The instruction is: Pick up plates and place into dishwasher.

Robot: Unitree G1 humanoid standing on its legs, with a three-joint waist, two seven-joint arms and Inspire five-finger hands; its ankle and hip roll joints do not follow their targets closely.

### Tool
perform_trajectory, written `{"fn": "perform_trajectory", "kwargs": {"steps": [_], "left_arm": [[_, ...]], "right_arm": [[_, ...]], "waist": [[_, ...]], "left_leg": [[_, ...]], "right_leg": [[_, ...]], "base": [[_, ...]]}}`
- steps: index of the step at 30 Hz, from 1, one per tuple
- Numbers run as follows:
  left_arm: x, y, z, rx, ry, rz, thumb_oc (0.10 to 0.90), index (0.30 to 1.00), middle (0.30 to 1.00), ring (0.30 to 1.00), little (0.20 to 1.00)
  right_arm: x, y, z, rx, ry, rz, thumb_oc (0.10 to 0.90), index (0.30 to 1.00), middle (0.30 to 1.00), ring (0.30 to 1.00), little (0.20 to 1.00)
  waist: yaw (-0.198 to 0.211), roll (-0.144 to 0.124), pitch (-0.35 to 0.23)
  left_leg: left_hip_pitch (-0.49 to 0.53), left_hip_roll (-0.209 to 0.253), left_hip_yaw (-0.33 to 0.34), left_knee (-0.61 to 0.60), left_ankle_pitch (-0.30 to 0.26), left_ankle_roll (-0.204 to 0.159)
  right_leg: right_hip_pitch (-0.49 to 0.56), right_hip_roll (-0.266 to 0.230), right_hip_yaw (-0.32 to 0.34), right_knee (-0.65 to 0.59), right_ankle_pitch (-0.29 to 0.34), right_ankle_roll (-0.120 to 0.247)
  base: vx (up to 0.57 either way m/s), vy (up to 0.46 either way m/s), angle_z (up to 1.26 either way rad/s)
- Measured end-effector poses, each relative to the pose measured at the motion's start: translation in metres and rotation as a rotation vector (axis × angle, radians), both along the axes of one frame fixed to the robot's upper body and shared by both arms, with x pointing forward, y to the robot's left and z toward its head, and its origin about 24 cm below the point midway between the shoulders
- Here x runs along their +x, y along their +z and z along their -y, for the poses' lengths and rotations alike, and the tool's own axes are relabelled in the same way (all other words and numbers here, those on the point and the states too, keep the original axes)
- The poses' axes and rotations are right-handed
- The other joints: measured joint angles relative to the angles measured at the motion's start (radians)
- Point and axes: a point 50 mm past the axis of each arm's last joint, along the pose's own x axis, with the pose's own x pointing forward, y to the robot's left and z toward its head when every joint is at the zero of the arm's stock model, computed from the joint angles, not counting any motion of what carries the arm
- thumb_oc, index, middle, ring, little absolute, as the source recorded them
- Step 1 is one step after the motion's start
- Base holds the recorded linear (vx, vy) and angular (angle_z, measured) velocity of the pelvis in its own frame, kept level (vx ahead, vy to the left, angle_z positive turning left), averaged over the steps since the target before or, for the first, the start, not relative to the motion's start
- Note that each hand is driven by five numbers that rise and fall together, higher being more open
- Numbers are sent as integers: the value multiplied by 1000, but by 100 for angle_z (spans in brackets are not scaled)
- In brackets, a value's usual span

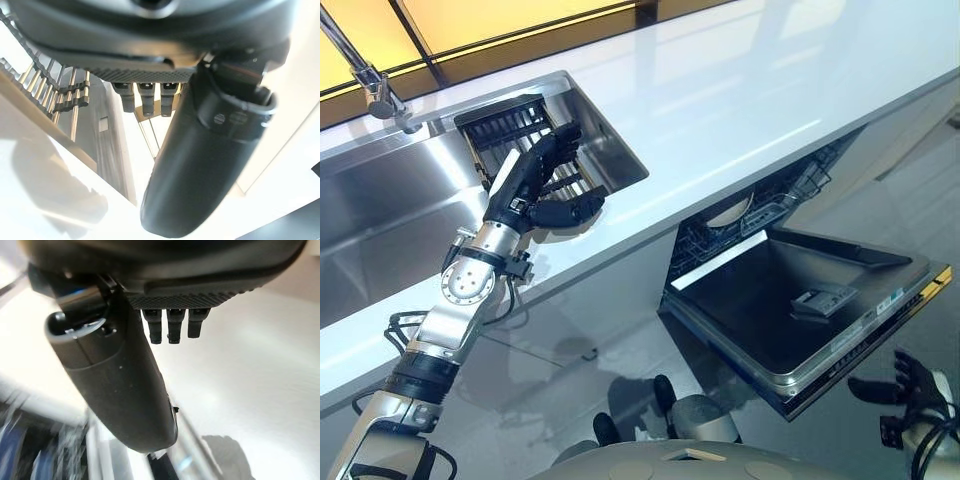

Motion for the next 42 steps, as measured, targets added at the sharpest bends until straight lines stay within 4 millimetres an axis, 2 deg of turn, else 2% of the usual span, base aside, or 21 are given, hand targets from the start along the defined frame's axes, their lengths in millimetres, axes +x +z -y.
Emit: {"fn": "perform_trajectory", "kwargs": {"steps": [3,7,9,11,12,16,17,21,25,30,36,38,42], "left_arm": [[0,1,-4,0,16,2,800,900,900,900,900],[1,0,-5,5,18,-2,800,900,900,900,900],[1,0,-6,6,18,-2,800,900,900,900,900],[1,0,-6,6,18,-2,800,900,900,900,900],[1,0,-6,6,19,-4,800,900,900,900,900],[1,0,-6,6,20,-11,800,900,900,900,900],[1,-2,-6,10,20,-23,800,900,900,900,900],[5,-3,-8,14,21,-38,800,900,900,900,900],[8,-1,-8,8,25,-55,800,900,900,900,900],[8,-5,-6,17,7,-92,800,900,900,900,900],[8,-10,3,30,-51,-115,800,900,900,900,900],[7,-10,4,28,-57,-113,800,900,900,900,900],[6,-13,6,19,-65,-122,800,900,900,900,900]], "right_arm": [[-16,-12,-2,53,-115,0,800,900,900,900,900],[-39,-28,-8,78,-357,62,800,900,900,900,900],[-42,-29,-11,77,-419,96,800,900,900,900,900],[-40,-30,-13,95,-444,156,800,900,900,900,900],[-37,-31,-18,143,-474,250,800,900,900,900,900],[-20,-39,-38,401,-512,591,800,900,900,900,900],[-11,-44,-48,523,-487,698,800,900,900,900,900],[-4,-60,-62,766,-483,868,800,900,900,900,900],[-10,-62,-60,848,-463,866,800,900,900,900,900],[-15,-61,-60,918,-428,857,800,900,900,900,900],[-14,-53,-46,962,-334,771,800,900,900,900,900],[-6,-49,-46,984,-285,768,800,900,900,900,900],[9,-36,-47,1041,-163,761,800,900,900,900,900]], "waist": [[-10,0,-8],[-14,4,-18],[-15,5,-18],[-18,6,-19],[-18,7,-19],[-16,20,-27],[-15,29,-31],[7,55,-42],[32,60,-40],[38,62,-38],[60,62,-38],[83,62,-37],[83,60,-36]], "left_leg": [[0,-1,5,0,-4,0],[-2,0,5,0,-9,-4],[-2,0,4,0,-9,-4],[-2,-1,4,0,-9,-3],[-2,-1,4,0,-9,-3],[-14,-1,6,0,-7,-1],[-12,-1,10,0,-6,0],[-12,0,8,0,-7,-1],[-9,0,-4,1,-6,0],[-12,-1,-29,0,-1,-3],[-18,1,-55,0,10,-8],[-24,0,-82,-1,12,-8],[-24,0,-106,-1,13,-9]], "right_leg": [[-3,1,12,0,0,0],[-5,1,14,0,0,0],[-5,1,14,0,0,0],[-6,1,14,0,0,0],[-7,1,14,0,0,0],[-22,1,16,0,0,0],[-21,2,18,0,0,0],[-19,2,14,0,0,0],[-10,1,2,0,3,-5],[1,-3,-18,0,0,-1],[2,-3,-39,-1,2,-4],[0,0,-43,0,9,-12],[-4,5,-49,0,15,-21]], "base": [[5,-43,-11],[7,-36,-1],[0,0,0],[0,0,0],[0,0,0],[2,-13,-2],[27,-38,-4],[32,-40,2],[16,-32,7],[-9,-27,14],[-10,-10,10],[-3,6,-10],[-2,13,-10]]}}
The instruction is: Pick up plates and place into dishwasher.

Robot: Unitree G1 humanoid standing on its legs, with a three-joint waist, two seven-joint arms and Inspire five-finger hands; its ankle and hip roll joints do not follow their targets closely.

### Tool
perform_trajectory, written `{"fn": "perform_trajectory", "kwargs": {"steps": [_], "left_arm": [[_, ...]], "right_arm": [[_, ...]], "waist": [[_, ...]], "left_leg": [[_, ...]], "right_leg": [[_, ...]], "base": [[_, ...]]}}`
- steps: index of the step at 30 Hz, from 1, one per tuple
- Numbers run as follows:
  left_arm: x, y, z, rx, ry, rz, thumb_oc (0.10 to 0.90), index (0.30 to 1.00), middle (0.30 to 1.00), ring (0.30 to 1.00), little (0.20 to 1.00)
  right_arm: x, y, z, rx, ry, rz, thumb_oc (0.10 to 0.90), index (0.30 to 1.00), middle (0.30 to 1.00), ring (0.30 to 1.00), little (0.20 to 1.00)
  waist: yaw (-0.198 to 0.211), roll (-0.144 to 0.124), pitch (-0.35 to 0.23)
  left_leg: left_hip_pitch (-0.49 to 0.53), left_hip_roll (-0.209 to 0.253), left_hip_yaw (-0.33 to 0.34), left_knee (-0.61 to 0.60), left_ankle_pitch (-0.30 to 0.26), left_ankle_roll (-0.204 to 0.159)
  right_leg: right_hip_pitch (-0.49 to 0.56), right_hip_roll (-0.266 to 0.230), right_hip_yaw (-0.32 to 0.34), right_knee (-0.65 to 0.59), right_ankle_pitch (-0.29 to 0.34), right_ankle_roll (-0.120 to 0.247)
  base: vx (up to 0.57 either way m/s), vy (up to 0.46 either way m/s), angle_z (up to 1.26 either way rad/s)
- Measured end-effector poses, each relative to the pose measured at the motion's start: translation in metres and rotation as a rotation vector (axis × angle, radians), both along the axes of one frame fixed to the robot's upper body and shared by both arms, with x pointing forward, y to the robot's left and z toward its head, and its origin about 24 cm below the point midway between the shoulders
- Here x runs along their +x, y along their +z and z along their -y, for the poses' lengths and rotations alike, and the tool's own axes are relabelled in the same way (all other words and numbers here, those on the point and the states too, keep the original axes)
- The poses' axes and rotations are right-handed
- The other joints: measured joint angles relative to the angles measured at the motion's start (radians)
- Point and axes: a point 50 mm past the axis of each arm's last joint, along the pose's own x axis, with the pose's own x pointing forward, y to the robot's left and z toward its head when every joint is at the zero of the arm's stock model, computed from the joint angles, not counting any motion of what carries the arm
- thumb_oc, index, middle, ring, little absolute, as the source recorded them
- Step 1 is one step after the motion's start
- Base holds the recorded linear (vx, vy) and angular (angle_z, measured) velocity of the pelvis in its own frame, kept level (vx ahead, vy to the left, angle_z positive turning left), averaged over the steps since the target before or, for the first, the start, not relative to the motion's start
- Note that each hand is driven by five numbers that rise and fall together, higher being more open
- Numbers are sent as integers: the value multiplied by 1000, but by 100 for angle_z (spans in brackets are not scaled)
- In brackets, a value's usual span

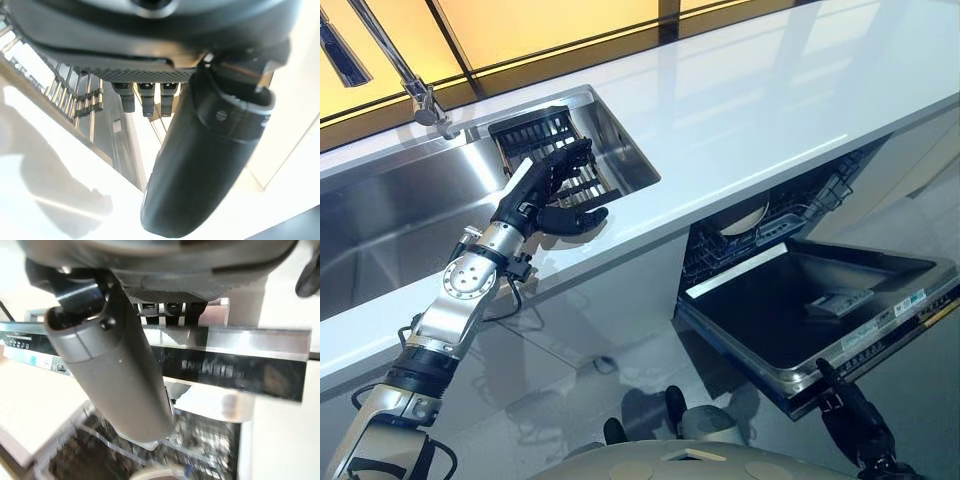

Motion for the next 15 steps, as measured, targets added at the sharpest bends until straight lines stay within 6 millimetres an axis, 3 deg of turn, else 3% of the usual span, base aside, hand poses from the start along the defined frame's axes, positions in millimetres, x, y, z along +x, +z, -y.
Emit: {"fn": "perform_trajectory", "kwargs": {"steps": [8,12,15], "left_arm": [[0,0,3,-7,-16,12,800,900,900,900,900],[0,-2,2,-7,-8,6,800,900,900,900,900],[2,-1,3,-9,-8,10,800,900,900,900,900]], "right_arm": [[50,32,-8,35,267,193,800,900,900,900,900],[93,50,-21,40,357,339,800,900,900,900,900],[135,69,-44,57,440,476,800,900,900,900,900]], "waist": [[0,-34,0],[1,-34,0],[19,-28,-2]], "left_leg": [[2,3,-31,0,2,-4],[2,5,-36,0,3,-4],[0,11,-41,0,8,-12]], "right_leg": [[-4,3,-37,0,8,-10],[-4,4,-46,0,8,-10],[-4,6,-56,0,7,-12]], "base": [[0,9,-9],[2,5,1],[23,26,10]]}}
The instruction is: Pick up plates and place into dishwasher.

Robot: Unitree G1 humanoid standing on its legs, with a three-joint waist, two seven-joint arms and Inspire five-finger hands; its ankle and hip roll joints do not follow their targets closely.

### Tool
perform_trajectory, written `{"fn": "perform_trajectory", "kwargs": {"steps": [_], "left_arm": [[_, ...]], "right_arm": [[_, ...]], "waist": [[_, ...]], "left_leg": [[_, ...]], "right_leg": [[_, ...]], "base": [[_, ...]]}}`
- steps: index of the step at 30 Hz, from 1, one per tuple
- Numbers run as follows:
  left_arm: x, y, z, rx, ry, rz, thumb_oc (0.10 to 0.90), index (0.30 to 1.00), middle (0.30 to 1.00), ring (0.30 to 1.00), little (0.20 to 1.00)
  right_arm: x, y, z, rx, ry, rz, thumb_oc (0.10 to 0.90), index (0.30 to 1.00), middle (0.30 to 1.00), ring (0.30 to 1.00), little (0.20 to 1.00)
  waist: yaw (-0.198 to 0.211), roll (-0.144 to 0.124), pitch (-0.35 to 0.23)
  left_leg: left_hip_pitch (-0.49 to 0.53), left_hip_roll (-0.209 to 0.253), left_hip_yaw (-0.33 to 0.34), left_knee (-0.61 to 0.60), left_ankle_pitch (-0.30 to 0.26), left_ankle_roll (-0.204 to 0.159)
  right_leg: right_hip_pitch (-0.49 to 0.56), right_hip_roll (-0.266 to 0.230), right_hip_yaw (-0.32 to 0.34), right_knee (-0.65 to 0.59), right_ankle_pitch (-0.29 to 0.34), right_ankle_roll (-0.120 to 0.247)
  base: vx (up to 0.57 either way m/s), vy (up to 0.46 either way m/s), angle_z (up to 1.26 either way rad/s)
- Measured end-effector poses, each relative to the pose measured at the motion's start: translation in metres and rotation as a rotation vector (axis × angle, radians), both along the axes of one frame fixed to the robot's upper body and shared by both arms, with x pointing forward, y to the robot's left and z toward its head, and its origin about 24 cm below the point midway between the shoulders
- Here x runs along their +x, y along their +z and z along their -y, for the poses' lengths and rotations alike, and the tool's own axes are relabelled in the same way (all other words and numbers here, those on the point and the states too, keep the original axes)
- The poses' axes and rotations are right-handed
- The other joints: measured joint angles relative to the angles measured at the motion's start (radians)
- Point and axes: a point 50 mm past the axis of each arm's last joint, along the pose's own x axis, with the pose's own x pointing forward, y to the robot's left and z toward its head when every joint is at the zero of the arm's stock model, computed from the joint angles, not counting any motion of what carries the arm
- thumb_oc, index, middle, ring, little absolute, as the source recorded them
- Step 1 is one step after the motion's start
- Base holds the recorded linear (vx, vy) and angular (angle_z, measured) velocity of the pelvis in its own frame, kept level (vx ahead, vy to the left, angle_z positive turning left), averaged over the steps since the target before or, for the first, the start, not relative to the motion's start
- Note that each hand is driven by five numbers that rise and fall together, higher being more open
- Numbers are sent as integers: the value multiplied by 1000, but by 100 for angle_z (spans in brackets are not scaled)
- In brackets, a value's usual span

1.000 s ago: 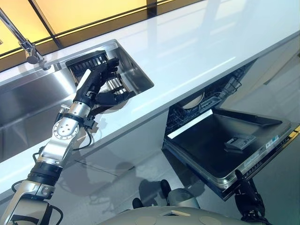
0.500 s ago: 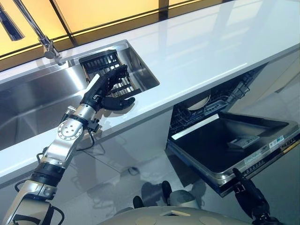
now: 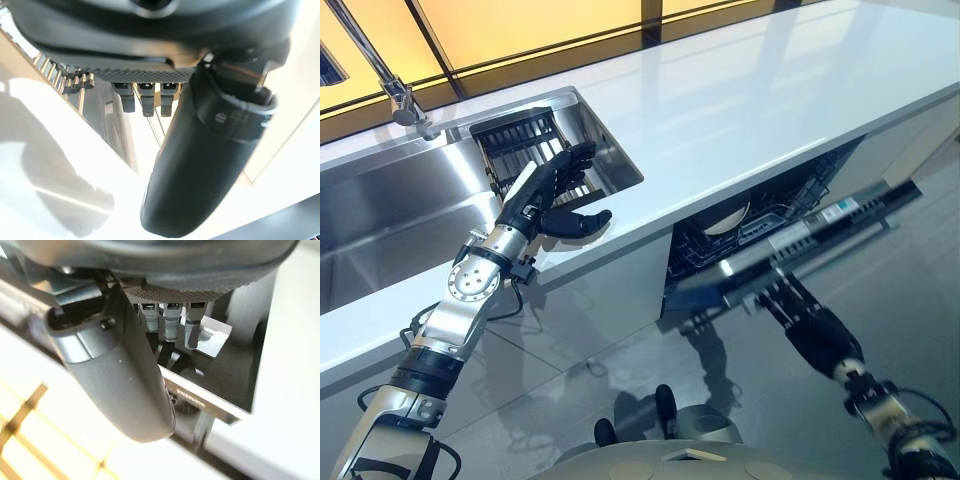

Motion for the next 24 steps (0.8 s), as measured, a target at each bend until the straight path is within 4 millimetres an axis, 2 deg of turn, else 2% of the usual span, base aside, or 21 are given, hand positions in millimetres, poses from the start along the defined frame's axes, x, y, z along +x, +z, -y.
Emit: {"fn": "perform_trajectory", "kwargs": {"steps": [2,3,6,10,16,17,20,22,24], "left_arm": [[3,3,2,2,-4,11,800,900,900,900,900],[6,5,5,4,-9,16,800,900,900,900,900],[6,6,4,0,-5,32,800,900,900,900,900],[7,6,5,1,-8,29,800,900,900,900,900],[7,5,4,-4,-8,27,800,900,900,900,900],[7,5,5,-5,-10,27,800,900,900,900,900],[7,5,5,-6,-4,29,800,900,900,900,900],[7,5,4,-7,2,31,800,900,900,900,900],[7,6,4,-9,5,33,800,900,900,900,900]], "right_arm": [[16,12,-15,24,82,102,800,900,900,900,900],[30,25,-31,45,168,189,800,900,900,900,900],[25,15,-28,43,141,147,800,900,900,900,900],[30,19,-36,54,181,183,800,900,900,900,900],[26,10,-32,-80,234,108,800,900,900,900,900],[16,-1,-24,-223,297,16,800,900,900,900,900],[-5,-15,-8,-432,416,-128,800,900,900,900,900],[-23,-23,2,-612,590,-248,800,900,900,900,900],[-35,-27,6,-689,715,-304,800,900,900,900,900]], "waist": [[17,5,0],[32,11,-1],[44,20,1],[57,22,0],[65,23,0],[63,22,0],[64,22,0],[55,19,2],[55,18,3]], "left_leg": [[-2,3,-6,0,5,-5],[-2,3,-13,0,8,-3],[-7,-2,-21,0,15,1],[-7,-2,-25,0,16,1],[-7,-2,-24,0,13,4],[-7,-2,-23,0,13,4],[-7,-2,-22,0,12,4],[-7,-2,-20,0,12,5],[-7,-2,-20,0,12,5]], "right_leg": [[2,1,-13,0,-1,-2],[4,0,-20,0,-1,-2],[6,-5,-27,0,2,-6],[7,-5,-26,0,0,-5],[9,-6,-28,0,-2,-2],[8,-6,-28,0,-2,-2],[8,-6,-27,0,-3,0],[7,-6,-27,0,-3,0],[7,-6,-27,0,-3,0]], "base": [[24,22,18],[17,19,16],[12,21,13],[5,12,4],[2,6,1],[0,0,0],[0,0,0],[0,0,0],[0,0,0]]}}
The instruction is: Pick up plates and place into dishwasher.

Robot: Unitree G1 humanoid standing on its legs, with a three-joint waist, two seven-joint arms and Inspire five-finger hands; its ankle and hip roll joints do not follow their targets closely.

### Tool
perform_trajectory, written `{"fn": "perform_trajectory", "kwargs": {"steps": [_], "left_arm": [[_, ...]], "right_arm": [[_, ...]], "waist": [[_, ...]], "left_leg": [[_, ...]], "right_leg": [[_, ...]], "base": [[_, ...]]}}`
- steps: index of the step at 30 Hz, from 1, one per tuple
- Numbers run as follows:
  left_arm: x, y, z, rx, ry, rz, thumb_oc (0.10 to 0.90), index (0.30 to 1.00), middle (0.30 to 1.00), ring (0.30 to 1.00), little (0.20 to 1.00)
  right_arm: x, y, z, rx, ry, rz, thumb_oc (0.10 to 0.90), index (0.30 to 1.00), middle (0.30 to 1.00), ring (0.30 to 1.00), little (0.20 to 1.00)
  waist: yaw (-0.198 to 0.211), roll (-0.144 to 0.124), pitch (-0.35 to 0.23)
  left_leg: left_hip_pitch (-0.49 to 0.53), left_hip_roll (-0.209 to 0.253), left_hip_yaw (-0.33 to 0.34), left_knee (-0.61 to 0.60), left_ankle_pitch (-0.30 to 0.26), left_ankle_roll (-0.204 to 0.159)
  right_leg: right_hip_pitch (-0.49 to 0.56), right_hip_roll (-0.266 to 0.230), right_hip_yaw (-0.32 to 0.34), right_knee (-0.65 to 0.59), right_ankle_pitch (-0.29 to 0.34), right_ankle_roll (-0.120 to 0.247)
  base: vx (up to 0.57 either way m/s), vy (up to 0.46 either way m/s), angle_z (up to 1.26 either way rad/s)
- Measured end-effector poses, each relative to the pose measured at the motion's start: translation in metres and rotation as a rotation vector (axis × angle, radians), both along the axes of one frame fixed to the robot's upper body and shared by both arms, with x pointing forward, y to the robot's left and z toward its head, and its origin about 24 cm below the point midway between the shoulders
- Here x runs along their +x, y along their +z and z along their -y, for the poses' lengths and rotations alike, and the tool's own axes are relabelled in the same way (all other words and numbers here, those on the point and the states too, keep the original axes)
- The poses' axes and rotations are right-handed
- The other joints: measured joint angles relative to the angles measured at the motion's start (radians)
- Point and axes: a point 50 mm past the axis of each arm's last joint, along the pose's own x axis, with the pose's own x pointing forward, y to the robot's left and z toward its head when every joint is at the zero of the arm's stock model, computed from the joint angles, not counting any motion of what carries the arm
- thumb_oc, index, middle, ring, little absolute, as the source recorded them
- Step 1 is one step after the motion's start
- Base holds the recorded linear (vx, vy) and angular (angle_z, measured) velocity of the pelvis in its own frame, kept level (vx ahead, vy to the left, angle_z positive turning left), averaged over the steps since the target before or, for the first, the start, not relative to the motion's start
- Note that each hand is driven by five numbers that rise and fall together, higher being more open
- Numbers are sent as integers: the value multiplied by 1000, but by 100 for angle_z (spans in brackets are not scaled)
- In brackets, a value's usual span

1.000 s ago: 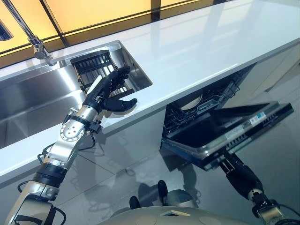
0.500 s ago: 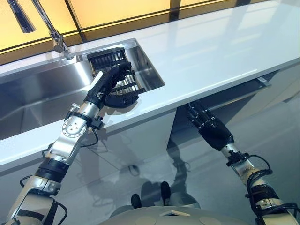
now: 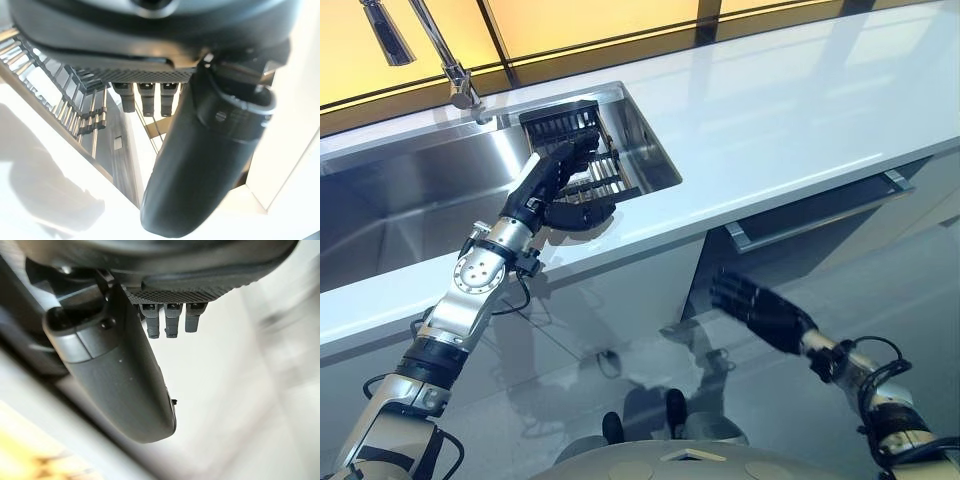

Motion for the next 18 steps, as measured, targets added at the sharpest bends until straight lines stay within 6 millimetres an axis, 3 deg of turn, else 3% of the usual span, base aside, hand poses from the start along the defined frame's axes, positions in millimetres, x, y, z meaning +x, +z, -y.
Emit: {"fn": "perform_trajectory", "kwargs": {"steps": [2,3,4,6,10,14,17,18], "left_arm": [[0,1,-1,0,13,4,800,900,900,900,900],[0,1,-1,0,13,4,800,900,900,900,900],[0,2,-5,10,28,10,800,900,900,900,900],[0,2,-5,14,29,11,800,900,900,900,900],[-1,2,-4,16,10,7,800,900,900,900,900],[-2,0,8,-97,-121,-39,800,900,900,900,900],[-12,-6,30,-241,-380,-146,800,900,900,900,900],[-18,-11,41,-261,-515,-212,800,900,900,900,900]], "right_arm": [[-30,-10,9,-99,180,-169,800,900,900,900,900],[-30,-10,9,-99,180,-169,800,900,900,900,900],[-46,-15,13,-141,262,-260,800,900,900,900,900],[-55,-22,18,-260,364,-341,800,900,900,900,900],[-78,-36,24,-407,433,-454,800,900,900,900,900],[-71,-49,-2,-391,408,-366,800,900,900,900,900],[-60,-57,-28,-354,405,-293,800,900,900,900,900],[-60,-57,-26,-372,407,-304,800,900,900,900,900]], "waist": [[-8,-11,7],[-8,-11,7],[-21,-27,16],[-27,-44,25],[-25,-54,31],[-24,-54,31],[-21,-54,31],[-18,-53,31]], "left_leg": [[0,0,2,0,-1,-1],[0,0,2,0,-1,-1],[0,5,17,0,-3,-8],[1,6,22,0,-3,-8],[0,6,21,0,-3,-8],[1,6,19,0,-3,-8],[3,4,7,0,-3,-7],[5,3,4,0,-3,-6]], "right_leg": [[0,1,1,0,0,0],[0,1,1,0,0,0],[0,1,2,0,0,0],[0,1,5,0,0,1],[1,0,4,0,0,0],[3,0,-2,0,0,0],[11,-4,-17,0,-4,5],[16,-6,-21,0,-8,6]], "base": [[-15,-17,-1],[-33,-34,0],[0,0,0],[0,0,0],[2,-3,2],[6,-5,3],[9,-4,15],[21,46,27]]}}
